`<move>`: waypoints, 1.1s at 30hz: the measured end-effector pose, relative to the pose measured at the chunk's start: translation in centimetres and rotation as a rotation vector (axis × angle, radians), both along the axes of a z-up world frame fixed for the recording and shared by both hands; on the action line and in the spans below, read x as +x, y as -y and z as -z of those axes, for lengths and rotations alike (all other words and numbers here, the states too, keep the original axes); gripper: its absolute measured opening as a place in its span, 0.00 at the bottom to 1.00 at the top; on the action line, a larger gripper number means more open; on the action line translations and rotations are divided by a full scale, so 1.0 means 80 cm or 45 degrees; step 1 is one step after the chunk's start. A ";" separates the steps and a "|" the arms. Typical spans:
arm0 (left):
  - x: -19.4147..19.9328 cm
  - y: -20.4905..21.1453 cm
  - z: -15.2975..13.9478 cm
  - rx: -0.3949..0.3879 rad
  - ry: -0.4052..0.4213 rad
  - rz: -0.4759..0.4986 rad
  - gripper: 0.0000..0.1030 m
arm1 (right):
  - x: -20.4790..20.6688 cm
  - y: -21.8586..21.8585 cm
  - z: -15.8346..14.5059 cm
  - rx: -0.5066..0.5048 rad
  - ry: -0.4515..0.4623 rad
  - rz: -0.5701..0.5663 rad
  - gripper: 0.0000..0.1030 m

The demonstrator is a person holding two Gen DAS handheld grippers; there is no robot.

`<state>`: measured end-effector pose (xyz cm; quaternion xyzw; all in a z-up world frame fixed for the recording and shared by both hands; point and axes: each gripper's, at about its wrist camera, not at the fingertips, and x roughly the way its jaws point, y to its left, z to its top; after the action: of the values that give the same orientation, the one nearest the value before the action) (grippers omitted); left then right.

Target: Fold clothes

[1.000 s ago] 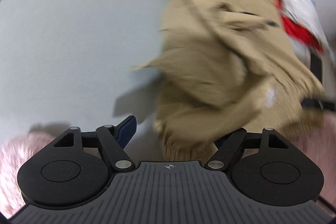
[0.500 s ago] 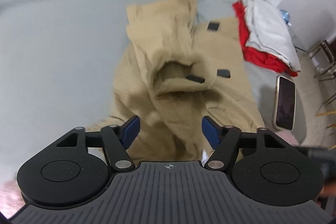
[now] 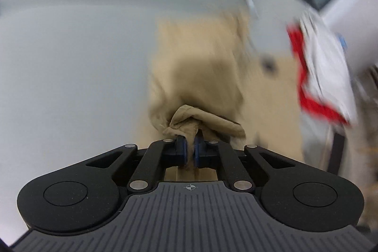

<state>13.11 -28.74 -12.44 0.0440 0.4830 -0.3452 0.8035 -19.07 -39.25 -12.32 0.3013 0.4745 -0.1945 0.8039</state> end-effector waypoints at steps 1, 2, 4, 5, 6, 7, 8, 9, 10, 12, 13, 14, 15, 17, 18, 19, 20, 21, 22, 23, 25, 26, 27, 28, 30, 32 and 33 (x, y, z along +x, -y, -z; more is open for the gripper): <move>0.014 -0.013 -0.008 0.051 0.076 -0.066 0.07 | 0.003 -0.003 0.001 0.003 0.000 -0.011 0.21; 0.031 -0.028 -0.016 0.117 0.161 -0.143 0.17 | 0.005 -0.005 0.002 0.011 0.004 -0.018 0.21; 0.047 -0.047 -0.012 0.229 0.156 -0.214 0.37 | 0.012 -0.012 0.005 0.027 0.011 -0.039 0.22; 0.046 -0.060 -0.007 0.267 0.137 -0.222 0.43 | 0.015 -0.016 0.006 0.011 0.001 -0.053 0.22; 0.039 -0.073 -0.002 0.288 0.121 -0.220 0.44 | 0.017 -0.019 0.006 -0.003 -0.009 -0.064 0.22; 0.033 -0.086 0.003 0.309 0.106 -0.217 0.50 | 0.018 -0.022 0.006 -0.017 -0.020 -0.075 0.22; 0.027 -0.098 0.007 0.330 0.090 -0.215 0.59 | 0.020 -0.024 0.007 -0.029 -0.029 -0.085 0.23; 0.017 -0.109 0.010 0.329 0.077 -0.206 0.62 | 0.018 -0.023 0.007 -0.019 -0.027 -0.082 0.26; 0.003 -0.121 0.013 0.322 0.053 -0.192 0.64 | 0.016 -0.023 0.007 -0.009 -0.026 -0.079 0.27; -0.022 -0.142 0.018 0.312 0.005 -0.169 0.66 | 0.009 -0.016 0.005 0.018 -0.017 -0.052 0.37; -0.040 -0.156 0.021 0.298 -0.036 -0.163 0.68 | 0.006 -0.012 0.005 0.031 -0.012 -0.039 0.37; -0.055 -0.169 0.023 0.283 -0.074 -0.154 0.68 | 0.002 -0.009 0.004 0.045 -0.007 -0.025 0.39; -0.066 -0.177 0.025 0.267 -0.105 -0.147 0.68 | -0.002 -0.007 0.003 0.064 0.005 -0.002 0.39; -0.089 -0.186 0.030 0.234 -0.172 -0.130 0.71 | -0.008 -0.003 0.001 0.096 0.023 0.036 0.42; -0.095 -0.188 0.032 0.222 -0.194 -0.123 0.72 | -0.010 -0.001 0.001 0.109 0.029 0.051 0.47; -0.103 -0.191 0.036 0.198 -0.229 -0.111 0.72 | -0.012 0.000 0.000 0.122 0.035 0.067 0.49; -0.108 -0.193 0.039 0.184 -0.252 -0.105 0.72 | -0.014 0.001 0.000 0.135 0.041 0.083 0.56; -0.114 -0.192 0.045 0.166 -0.284 -0.101 0.72 | -0.016 0.003 -0.001 0.148 0.047 0.099 0.61; -0.116 -0.190 0.049 0.158 -0.300 -0.099 0.72 | -0.018 0.004 -0.001 0.162 0.053 0.114 0.62; -0.118 -0.187 0.055 0.158 -0.312 -0.101 0.72 | -0.020 0.006 -0.002 0.175 0.059 0.130 0.66; -0.116 -0.188 0.063 0.144 -0.334 -0.102 0.72 | -0.024 0.008 -0.003 0.201 0.072 0.161 0.74; -0.114 -0.186 0.068 0.133 -0.345 -0.097 0.72 | -0.026 0.010 -0.003 0.214 0.076 0.177 0.76; -0.112 -0.182 0.074 0.126 -0.351 -0.093 0.72 | -0.024 0.009 0.005 0.225 0.061 0.186 0.76; -0.111 -0.178 0.080 0.125 -0.346 -0.088 0.72 | -0.022 0.009 0.012 0.234 0.047 0.195 0.76; -0.109 -0.169 0.090 0.126 -0.323 -0.067 0.73 | -0.020 0.012 0.021 0.224 0.036 0.223 0.76; -0.107 -0.161 0.100 0.128 -0.300 -0.038 0.73 | -0.016 0.017 0.035 0.229 0.030 0.239 0.76; -0.105 -0.156 0.105 0.129 -0.288 -0.022 0.73 | -0.013 0.018 0.042 0.234 0.027 0.234 0.74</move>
<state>4.69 -16.22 -20.87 0.0410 0.5879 -0.3161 0.7435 -20.14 -40.70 -15.69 0.4181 0.4522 -0.2198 0.7566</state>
